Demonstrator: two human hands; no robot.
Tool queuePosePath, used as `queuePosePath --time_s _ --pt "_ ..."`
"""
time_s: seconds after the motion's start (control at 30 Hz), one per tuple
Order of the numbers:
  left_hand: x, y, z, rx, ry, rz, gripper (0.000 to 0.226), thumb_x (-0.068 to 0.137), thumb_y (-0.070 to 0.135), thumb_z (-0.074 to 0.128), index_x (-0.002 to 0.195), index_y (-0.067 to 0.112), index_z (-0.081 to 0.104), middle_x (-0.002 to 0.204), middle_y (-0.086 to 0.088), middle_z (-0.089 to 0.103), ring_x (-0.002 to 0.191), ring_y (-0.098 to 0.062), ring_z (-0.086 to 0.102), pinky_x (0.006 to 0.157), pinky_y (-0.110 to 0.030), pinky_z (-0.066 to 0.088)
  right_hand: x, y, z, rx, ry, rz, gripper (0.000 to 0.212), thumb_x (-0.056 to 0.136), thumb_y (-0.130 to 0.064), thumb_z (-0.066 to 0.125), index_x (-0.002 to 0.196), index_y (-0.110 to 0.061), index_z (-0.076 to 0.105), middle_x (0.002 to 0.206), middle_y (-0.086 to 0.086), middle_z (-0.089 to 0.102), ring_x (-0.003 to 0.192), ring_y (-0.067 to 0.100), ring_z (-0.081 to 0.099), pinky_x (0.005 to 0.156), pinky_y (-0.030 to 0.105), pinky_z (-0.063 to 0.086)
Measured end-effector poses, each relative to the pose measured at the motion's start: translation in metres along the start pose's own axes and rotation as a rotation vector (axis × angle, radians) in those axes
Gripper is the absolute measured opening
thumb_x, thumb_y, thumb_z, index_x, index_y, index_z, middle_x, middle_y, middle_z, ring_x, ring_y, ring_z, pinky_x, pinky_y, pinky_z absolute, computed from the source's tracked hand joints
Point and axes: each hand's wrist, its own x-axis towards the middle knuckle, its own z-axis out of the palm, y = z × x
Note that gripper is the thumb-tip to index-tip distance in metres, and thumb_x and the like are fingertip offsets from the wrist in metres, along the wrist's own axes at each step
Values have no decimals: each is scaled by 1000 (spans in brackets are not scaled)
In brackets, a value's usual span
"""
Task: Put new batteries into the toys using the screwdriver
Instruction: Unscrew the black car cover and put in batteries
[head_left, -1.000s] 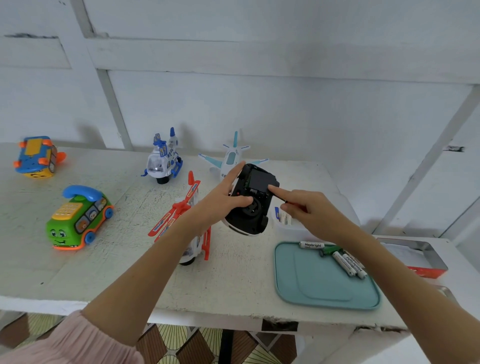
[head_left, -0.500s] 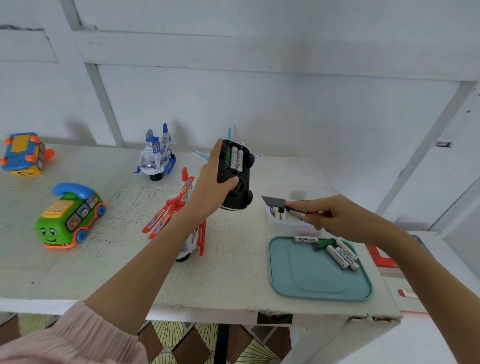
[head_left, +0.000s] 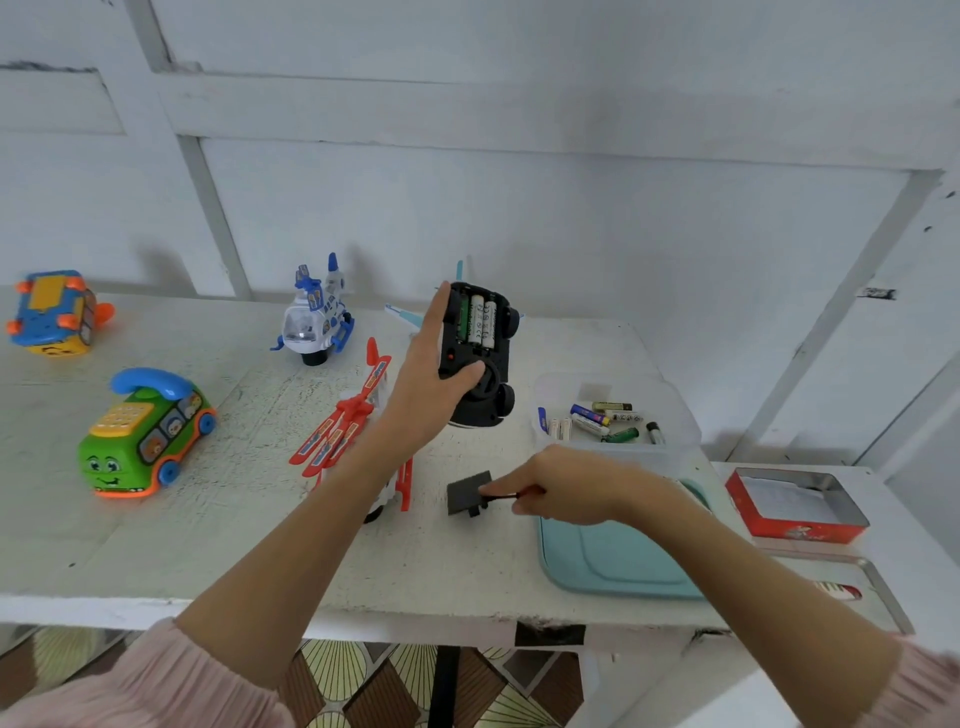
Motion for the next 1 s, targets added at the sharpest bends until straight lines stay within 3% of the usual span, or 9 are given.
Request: queuePosePath --time_s 0.1,0.23,0.37,0.43,0.53,0.67,0.83,1.0 --pt "0 0 0 -6 -12 6 80 92 -3 52 149 33 11 112 24 44 93 14 52 72 -3 44 -1 2 1 34 -114 51 46 96 -21 47 138 -38 38 73 -7 52 61 8 48 61 19 39" --pt "2 -2 -1 -9 -31 13 80 92 -4 52 149 34 11 114 23 46 91 17 54 72 -2 44 -12 11 -5 70 -198 93 50 96 -22 49 139 -41 34 70 0 51 51 12 40 52 21 40" --pt "3 0 -1 16 -71 35 80 90 -7 51 148 34 14 130 11 46 110 3 54 85 -9 45 -29 21 -20 119 -217 124 45 93 -21 54 133 -39 44 67 1 56 48 12 42 51 22 41" --pt "4 1 0 32 -92 58 81 88 -6 53 147 35 16 141 2 42 124 -13 49 99 -24 43 -41 28 -34 148 -137 126 36 91 -21 57 124 -36 56 67 3 62 51 13 47 52 22 43" --pt "4 2 4 27 -102 94 80 84 -1 55 141 46 22 144 -3 40 128 -20 47 108 -43 40 -59 34 -59 250 127 109 29 89 -16 59 112 -34 64 65 -1 63 41 7 43 45 18 42" --pt "5 8 14 12 -109 110 81 82 3 57 133 58 25 142 -4 41 126 -21 49 106 -46 42 -69 38 -76 412 614 121 28 89 -13 59 110 -29 66 62 -2 63 35 4 39 42 18 39" --pt "11 13 28 -43 -152 107 80 88 -6 53 141 45 21 145 0 39 125 -20 51 104 -35 44 -65 33 -70 358 650 136 29 91 -9 55 117 -19 63 62 -3 59 38 -4 48 45 6 36" --pt "14 15 38 -78 -129 121 81 85 2 57 135 57 25 145 3 39 126 -21 49 106 -44 42 -67 36 -64 375 673 154 29 92 -9 53 119 -16 62 63 -8 58 39 -5 49 45 5 36"
